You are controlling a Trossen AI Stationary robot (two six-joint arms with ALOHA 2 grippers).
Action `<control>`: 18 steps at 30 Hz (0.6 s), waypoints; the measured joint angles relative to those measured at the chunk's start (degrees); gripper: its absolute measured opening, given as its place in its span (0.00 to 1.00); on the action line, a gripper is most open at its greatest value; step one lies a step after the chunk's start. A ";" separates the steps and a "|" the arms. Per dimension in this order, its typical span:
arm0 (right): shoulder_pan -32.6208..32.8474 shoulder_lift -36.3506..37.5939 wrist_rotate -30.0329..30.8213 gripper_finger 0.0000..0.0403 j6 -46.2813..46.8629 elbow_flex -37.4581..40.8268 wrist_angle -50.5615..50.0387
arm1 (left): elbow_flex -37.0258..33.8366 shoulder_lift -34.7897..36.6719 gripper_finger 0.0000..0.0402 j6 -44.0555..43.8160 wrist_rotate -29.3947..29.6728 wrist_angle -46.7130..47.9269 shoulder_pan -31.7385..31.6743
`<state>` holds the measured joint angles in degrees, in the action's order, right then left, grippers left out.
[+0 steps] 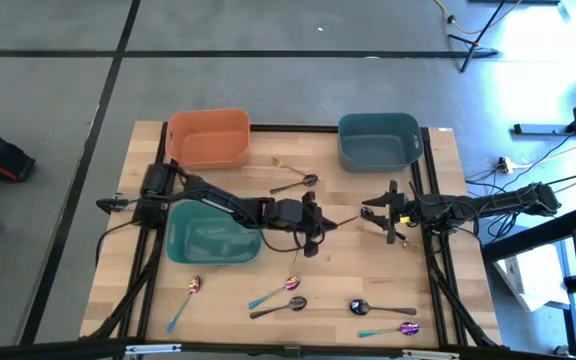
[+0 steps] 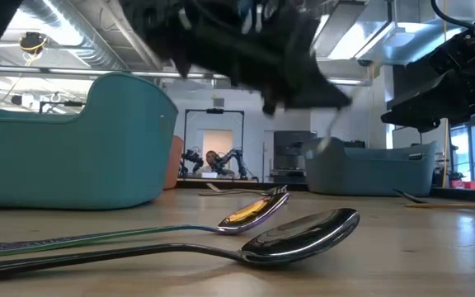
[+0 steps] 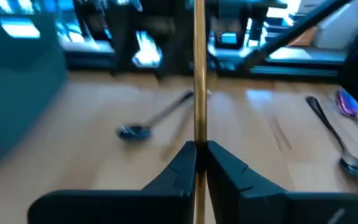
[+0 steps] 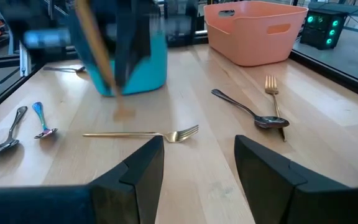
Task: Sort silverware by color (type)
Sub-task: Put the middle left yellow fork into the orange bin
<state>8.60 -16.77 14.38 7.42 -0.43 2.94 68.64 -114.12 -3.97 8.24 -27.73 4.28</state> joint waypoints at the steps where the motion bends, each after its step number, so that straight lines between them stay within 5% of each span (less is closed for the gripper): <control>1: 0.00 0.00 0.00 0.47 0.00 0.00 0.01 | 0.02 1.69 0.05 0.85 0.45 2.17 -0.25; 18: 0.00 0.01 0.09 0.47 -0.18 0.00 0.07 | 0.07 24.90 0.05 6.63 12.67 37.58 -9.80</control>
<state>8.60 -16.75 14.47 7.24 -0.43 3.01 68.71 -89.22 2.66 20.90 9.85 -5.52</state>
